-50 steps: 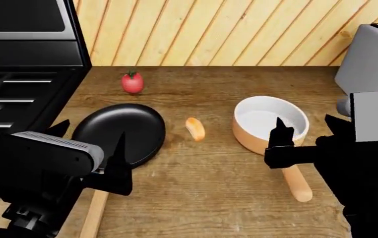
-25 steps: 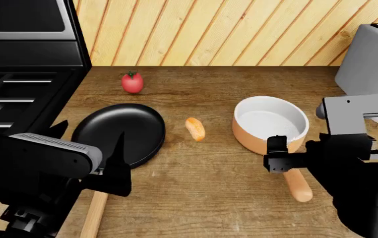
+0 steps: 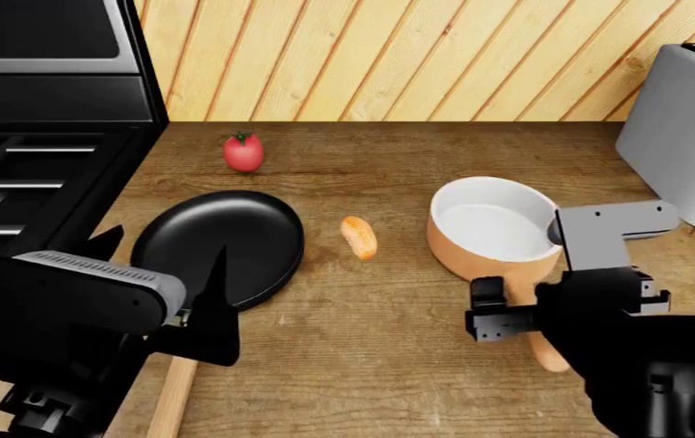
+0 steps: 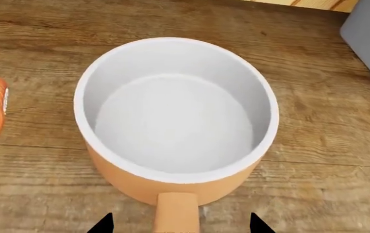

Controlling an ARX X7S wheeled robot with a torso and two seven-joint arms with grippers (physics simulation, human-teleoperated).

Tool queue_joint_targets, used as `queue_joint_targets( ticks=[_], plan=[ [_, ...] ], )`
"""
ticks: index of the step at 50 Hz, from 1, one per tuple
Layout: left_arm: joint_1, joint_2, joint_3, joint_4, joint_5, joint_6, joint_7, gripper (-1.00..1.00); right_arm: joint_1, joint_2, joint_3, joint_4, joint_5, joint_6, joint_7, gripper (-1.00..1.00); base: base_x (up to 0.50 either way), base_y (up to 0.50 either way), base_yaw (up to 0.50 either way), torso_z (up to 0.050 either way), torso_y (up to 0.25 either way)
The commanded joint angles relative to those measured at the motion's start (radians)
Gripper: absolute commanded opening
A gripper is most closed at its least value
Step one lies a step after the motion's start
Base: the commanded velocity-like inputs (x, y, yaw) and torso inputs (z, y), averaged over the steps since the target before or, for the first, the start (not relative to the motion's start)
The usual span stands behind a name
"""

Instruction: Place both pans onto different burners. Then place the tomato and the sushi on different pans.

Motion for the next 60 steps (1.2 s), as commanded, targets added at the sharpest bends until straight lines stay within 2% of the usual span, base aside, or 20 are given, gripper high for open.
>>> queue_joint_targets(
  ticks=[1, 28, 29, 45, 60],
  plan=[
    [0.000, -0.009, 0.015, -0.005, -0.008, 0.019, -0.013, 1.00, -0.027, -0.009, -0.023, 0.020, -0.061, -0.021, -0.055, 1.00, 0.00, 0.00, 0.00, 0.000, 0.000],
    [0.044, -0.033, 0.045, -0.011, 0.036, 0.088, 0.004, 1.00, -0.107, -0.007, -0.056, 0.036, -0.144, -0.075, -0.129, 1.00, 0.00, 0.00, 0.00, 0.000, 0.000],
    [0.044, -0.034, 0.046, -0.011, 0.036, 0.090, 0.004, 1.00, -0.108, -0.006, -0.056, 0.036, -0.145, -0.077, -0.129, -1.00, 0.00, 0.00, 0.00, 0.000, 0.000],
    [0.062, -0.039, 0.072, -0.019, 0.062, 0.122, 0.009, 1.00, -0.119, 0.030, 0.008, -0.049, -0.031, -0.104, -0.034, -1.00, 0.00, 0.00, 0.00, 0.000, 0.000],
    [0.074, -0.030, 0.130, -0.079, 0.133, 0.145, 0.032, 1.00, 0.025, 0.142, 0.063, -0.203, 0.272, -0.171, 0.207, -1.00, 0.00, 0.00, 0.00, 0.000, 0.001]
  ],
)
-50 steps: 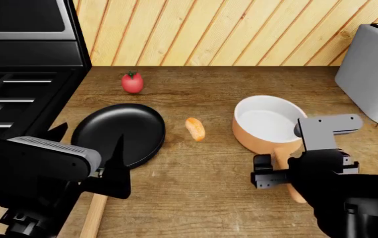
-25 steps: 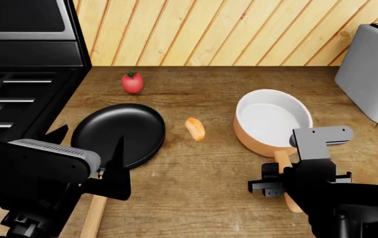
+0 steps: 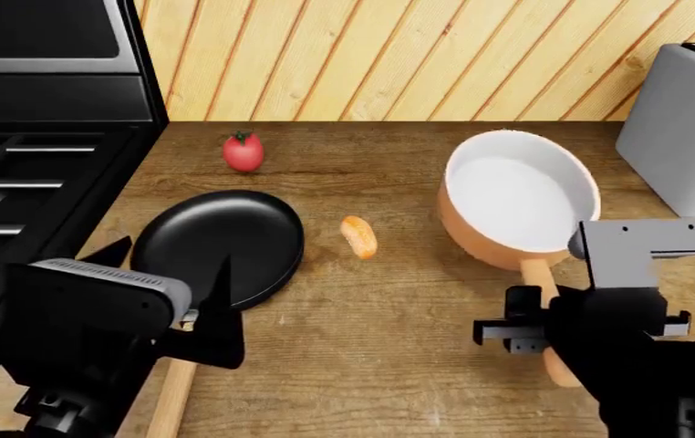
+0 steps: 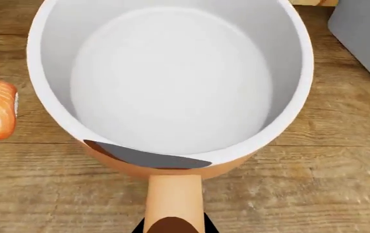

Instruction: Place both pans onto different burners. Then place the tomato and the sushi on different pans.

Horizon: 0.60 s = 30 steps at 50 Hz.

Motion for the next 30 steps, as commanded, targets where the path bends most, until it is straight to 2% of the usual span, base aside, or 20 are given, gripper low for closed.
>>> queue_joint_targets(
  ticks=[1, 7, 11, 15, 21, 26, 30],
  plan=[
    [0.013, 0.004, 0.040, -0.045, 0.050, 0.017, 0.016, 1.00, 0.109, 0.075, 0.053, -0.109, 0.160, -0.046, 0.128, -1.00, 0.00, 0.00, 0.00, 0.000, 0.000],
    [0.006, 0.035, -0.004, -0.112, -0.073, -0.039, -0.080, 1.00, 0.097, 0.079, 0.054, -0.127, 0.160, -0.051, 0.128, -1.00, 0.00, 0.00, 0.00, 0.000, 0.002],
    [-0.059, 0.017, -0.033, -0.159, -0.325, -0.116, -0.256, 1.00, 0.089, 0.074, 0.053, -0.123, 0.140, -0.048, 0.110, -1.00, 0.00, 0.00, 0.00, 0.000, 0.002],
    [-0.053, 0.005, -0.026, -0.159, -0.420, -0.131, -0.346, 1.00, 0.076, 0.068, 0.055, -0.119, 0.116, -0.045, 0.086, -1.00, 0.00, 0.00, 0.00, 0.000, 0.003],
    [0.064, 0.023, -0.026, -0.115, -0.328, -0.113, -0.292, 1.00, 0.053, 0.056, 0.059, -0.106, 0.067, -0.041, 0.042, -1.00, 0.00, 0.00, 0.00, 0.000, 0.002],
    [0.088, 0.025, -0.019, -0.120, -0.302, -0.110, -0.291, 1.00, 0.035, 0.049, 0.061, -0.101, 0.038, -0.040, 0.014, -1.00, 0.00, 0.00, 0.00, 0.003, 0.002],
    [0.063, 0.018, -0.017, -0.141, -0.345, -0.119, -0.339, 1.00, 0.032, 0.052, 0.062, -0.097, 0.032, -0.042, 0.006, -1.00, 0.00, 0.00, 0.00, 0.000, 0.003]
  ],
)
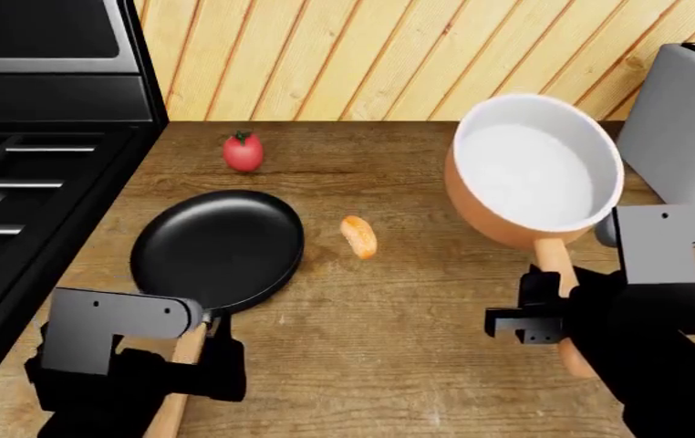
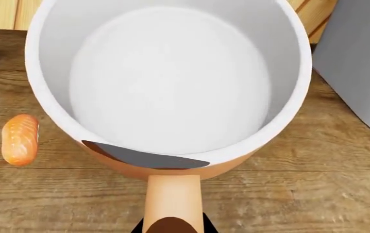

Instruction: Place both pans onto different burners. Then place the tomato and the sushi on different pans.

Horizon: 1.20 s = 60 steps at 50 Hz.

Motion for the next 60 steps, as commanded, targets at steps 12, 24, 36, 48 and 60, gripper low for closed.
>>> queue_joint_targets(
  ticks=[12, 24, 36, 48, 60],
  plan=[
    [0.024, -0.005, 0.022, -0.049, -0.018, -0.016, -0.083, 1.00, 0.007, -0.004, 0.026, -0.006, -0.063, -0.010, -0.061, -1.00, 0.00, 0.00, 0.00, 0.001, 0.003],
    [0.039, 0.018, 0.074, -0.073, 0.056, 0.000, -0.030, 1.00, -0.015, -0.003, 0.028, -0.007, -0.084, -0.018, -0.082, -1.00, 0.00, 0.00, 0.00, 0.001, 0.003],
    [0.073, 0.027, 0.103, -0.092, 0.113, 0.029, 0.015, 1.00, -0.029, -0.002, 0.025, -0.008, -0.097, -0.025, -0.093, -1.00, 0.00, 0.00, 0.00, 0.001, 0.002],
    [0.121, 0.034, 0.137, -0.115, 0.191, 0.073, 0.072, 1.00, -0.036, 0.000, 0.021, -0.006, -0.108, -0.031, -0.104, -1.00, 0.00, 0.00, 0.00, 0.000, 0.001],
    [0.134, 0.036, 0.150, -0.124, 0.197, 0.082, 0.075, -1.00, -0.039, 0.000, 0.014, -0.004, -0.117, -0.037, -0.110, -1.00, 0.01, 0.00, 0.00, 0.000, 0.000]
  ],
)
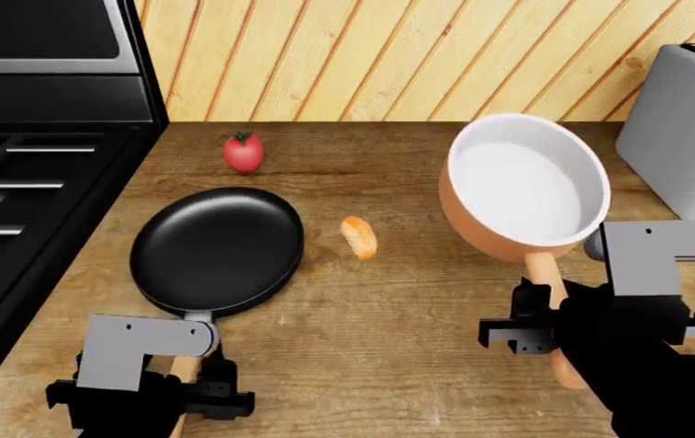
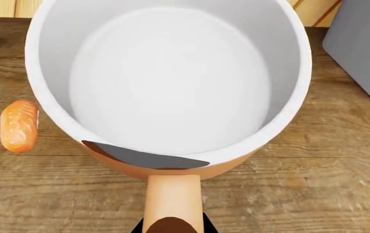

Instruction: Place both pans onto different burners. Then place the tomato and the sushi on different pans.

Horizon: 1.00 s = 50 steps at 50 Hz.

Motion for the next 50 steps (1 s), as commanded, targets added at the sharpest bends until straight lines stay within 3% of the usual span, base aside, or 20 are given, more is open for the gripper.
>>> queue_joint_targets(
  ticks=[1, 11, 27, 39, 50],
  plan=[
    [0.031, 0.010, 0.033, -0.073, -0.029, 0.010, 0.004, -1.00, 0.026, 0.004, 0.023, -0.009, -0.033, -0.007, -0.022, -1.00, 0.00, 0.00, 0.00, 0.000, 0.000],
    [0.013, 0.003, 0.018, -0.067, -0.048, 0.013, -0.013, -1.00, 0.022, 0.005, 0.021, -0.010, -0.036, -0.014, -0.026, -1.00, 0.01, 0.00, 0.00, 0.000, 0.000],
    [-0.253, -0.079, -0.064, 0.015, -0.311, -0.038, -0.223, -1.00, 0.027, 0.000, 0.018, -0.023, -0.074, -0.027, -0.046, -1.00, 0.00, 0.00, 0.00, 0.000, 0.001],
    [-0.305, -0.096, -0.058, 0.022, -0.340, -0.038, -0.246, -1.00, 0.018, 0.008, 0.023, -0.035, -0.073, -0.041, -0.050, -1.00, -0.01, 0.00, 0.00, 0.001, 0.004],
    [-0.297, -0.102, -0.058, 0.028, -0.328, -0.030, -0.232, -1.00, 0.019, 0.016, 0.014, -0.037, -0.066, -0.046, -0.039, -1.00, -0.48, 0.00, 0.00, 0.002, 0.004]
  ],
)
